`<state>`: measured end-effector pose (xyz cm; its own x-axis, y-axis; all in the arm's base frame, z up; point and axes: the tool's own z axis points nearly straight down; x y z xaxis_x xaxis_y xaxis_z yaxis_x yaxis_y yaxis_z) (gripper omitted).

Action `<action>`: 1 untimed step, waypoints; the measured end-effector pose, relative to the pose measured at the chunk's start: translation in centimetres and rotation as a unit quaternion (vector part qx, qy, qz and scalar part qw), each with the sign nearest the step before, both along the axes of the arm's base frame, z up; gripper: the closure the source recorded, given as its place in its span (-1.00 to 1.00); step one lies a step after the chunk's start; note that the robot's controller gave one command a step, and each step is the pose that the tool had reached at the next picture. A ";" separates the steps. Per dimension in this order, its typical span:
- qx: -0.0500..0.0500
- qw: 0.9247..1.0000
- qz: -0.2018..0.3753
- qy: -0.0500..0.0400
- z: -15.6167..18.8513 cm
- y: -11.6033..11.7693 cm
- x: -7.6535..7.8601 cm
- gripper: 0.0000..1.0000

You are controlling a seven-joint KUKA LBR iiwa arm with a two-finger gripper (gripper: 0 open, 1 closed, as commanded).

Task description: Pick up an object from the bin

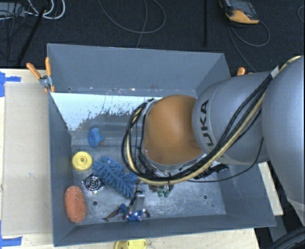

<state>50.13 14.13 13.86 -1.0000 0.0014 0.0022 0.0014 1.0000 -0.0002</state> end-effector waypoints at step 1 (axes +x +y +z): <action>0.002 1.000 -0.010 -0.005 -3.6 -1.2 4.8 -1.00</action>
Offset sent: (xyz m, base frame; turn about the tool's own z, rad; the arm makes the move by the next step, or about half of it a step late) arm 0.0485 -0.0041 -0.0588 -0.0036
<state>54.94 12.89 10.26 -0.9997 0.0217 -0.0071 0.0217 0.9998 0.0030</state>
